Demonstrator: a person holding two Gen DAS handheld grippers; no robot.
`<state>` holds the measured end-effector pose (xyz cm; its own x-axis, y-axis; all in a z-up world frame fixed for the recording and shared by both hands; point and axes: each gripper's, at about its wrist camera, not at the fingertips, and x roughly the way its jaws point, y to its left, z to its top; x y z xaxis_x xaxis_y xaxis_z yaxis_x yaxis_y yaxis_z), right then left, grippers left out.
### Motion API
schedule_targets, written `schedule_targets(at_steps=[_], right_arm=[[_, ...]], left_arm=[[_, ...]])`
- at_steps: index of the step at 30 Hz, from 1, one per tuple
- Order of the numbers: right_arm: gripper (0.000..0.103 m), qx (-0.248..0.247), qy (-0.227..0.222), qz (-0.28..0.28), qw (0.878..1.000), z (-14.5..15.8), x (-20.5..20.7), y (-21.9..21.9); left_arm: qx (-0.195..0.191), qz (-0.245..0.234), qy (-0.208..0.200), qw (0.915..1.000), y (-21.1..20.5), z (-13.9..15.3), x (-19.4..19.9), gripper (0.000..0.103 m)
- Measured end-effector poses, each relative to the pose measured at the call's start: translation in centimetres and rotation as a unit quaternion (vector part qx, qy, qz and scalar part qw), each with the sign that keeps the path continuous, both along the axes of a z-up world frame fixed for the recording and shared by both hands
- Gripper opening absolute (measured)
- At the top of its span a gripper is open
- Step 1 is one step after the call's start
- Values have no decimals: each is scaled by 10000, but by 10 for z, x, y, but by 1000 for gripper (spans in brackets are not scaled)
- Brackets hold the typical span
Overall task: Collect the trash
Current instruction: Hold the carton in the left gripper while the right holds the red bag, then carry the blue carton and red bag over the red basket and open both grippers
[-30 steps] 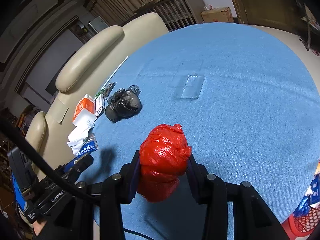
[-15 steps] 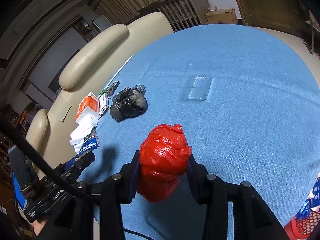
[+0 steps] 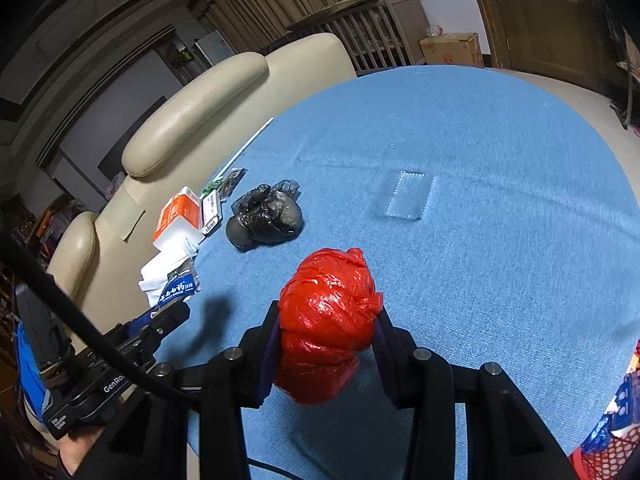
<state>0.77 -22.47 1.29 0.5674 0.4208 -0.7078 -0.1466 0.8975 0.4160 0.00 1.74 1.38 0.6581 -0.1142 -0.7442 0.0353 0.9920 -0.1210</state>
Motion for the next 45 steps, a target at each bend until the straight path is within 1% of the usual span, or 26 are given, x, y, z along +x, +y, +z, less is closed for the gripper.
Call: schedule_targets(at_steps=[11,18,32,45], right_arm=[[45,-33,-10,-17,10000,1,-2,1],[45,-80,-67,-124,9999,3,-9,-6],[45,-146,-52,-680,9976,2,-33,-44],[45,-172,-9,-1086,9939,-1,-52,-79]], left_arm=[[-12,4,-6,10000,1,-1,0,36],[-31,-71,-4,10000,-8,0,1,36],[4,-623,48,9980,-61,0,19,36],[84,-1055,38,9944,-105,5,22,36]])
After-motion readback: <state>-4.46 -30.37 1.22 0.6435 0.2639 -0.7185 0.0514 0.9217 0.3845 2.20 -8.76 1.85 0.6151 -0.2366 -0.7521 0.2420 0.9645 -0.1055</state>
